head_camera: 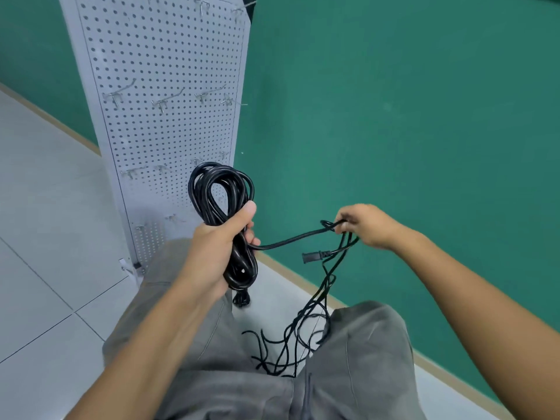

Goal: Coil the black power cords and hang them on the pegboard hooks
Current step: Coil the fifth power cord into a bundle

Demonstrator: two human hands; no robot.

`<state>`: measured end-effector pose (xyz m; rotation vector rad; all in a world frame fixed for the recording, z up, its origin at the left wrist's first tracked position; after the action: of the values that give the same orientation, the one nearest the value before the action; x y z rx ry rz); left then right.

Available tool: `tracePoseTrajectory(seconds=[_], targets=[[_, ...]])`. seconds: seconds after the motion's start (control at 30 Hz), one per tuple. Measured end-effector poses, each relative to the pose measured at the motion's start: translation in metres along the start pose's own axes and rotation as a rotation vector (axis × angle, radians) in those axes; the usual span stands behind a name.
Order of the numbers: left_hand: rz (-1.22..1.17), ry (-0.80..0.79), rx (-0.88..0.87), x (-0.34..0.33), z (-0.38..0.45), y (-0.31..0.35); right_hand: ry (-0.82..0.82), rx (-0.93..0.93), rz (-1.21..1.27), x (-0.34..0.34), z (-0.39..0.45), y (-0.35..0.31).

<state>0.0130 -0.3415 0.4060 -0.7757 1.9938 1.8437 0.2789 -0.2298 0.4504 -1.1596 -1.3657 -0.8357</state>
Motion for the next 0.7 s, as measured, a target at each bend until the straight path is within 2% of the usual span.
tracePoseTrajectory(seconds=[0.07, 0.17, 0.2, 0.23, 0.33, 0.37, 0.43, 0.53, 0.63, 0.7], targets=[[-0.006, 0.017, 0.022, 0.003, 0.002, -0.002, 0.147, -0.027, 0.072, 0.015, -0.003, 0.0], [-0.017, 0.021, 0.06, 0.008, 0.006, -0.006, 0.58, -0.041, -0.029, 0.046, -0.016, -0.011], [-0.017, 0.019, 0.073, 0.009, 0.006, -0.008, 0.643, -0.026, -0.026, 0.05, -0.018, -0.017], [-0.018, 0.022, 0.082, 0.01, 0.006, -0.009, 0.623, -0.018, -0.017, 0.048, -0.019, -0.025], [-0.042, 0.051, 0.098, 0.017, 0.009, -0.005, 0.387, -0.033, 0.018, 0.028, -0.014, -0.03], [-0.059, 0.059, 0.099, 0.018, 0.011, -0.002, 0.398, -0.042, 0.043, 0.031, -0.015, -0.027], [-0.071, 0.08, 0.088, 0.021, 0.013, 0.001, 0.543, -0.036, 0.14, 0.054, -0.02, -0.025], [-0.05, 0.072, 0.086, 0.021, 0.013, -0.003, 0.72, 0.074, 0.298, 0.092, -0.03, -0.048], [-0.05, 0.086, 0.087, 0.021, 0.01, -0.006, 0.671, 0.133, 0.425, 0.102, -0.03, -0.069], [-0.071, 0.099, 0.084, 0.022, 0.01, -0.004, 0.636, 0.106, 0.411, 0.098, -0.028, -0.068]])
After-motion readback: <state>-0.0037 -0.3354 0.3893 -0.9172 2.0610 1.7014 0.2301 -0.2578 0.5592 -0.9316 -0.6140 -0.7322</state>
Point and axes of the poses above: each hand's wrist, its own z-axis towards the middle knuckle, its own x-axis out of the back of the hand, y = z × x, the point moved 5 cm from there along z, towards the middle knuckle, and after that the axes turned 1 degree about -z, right-handed, at the moved point
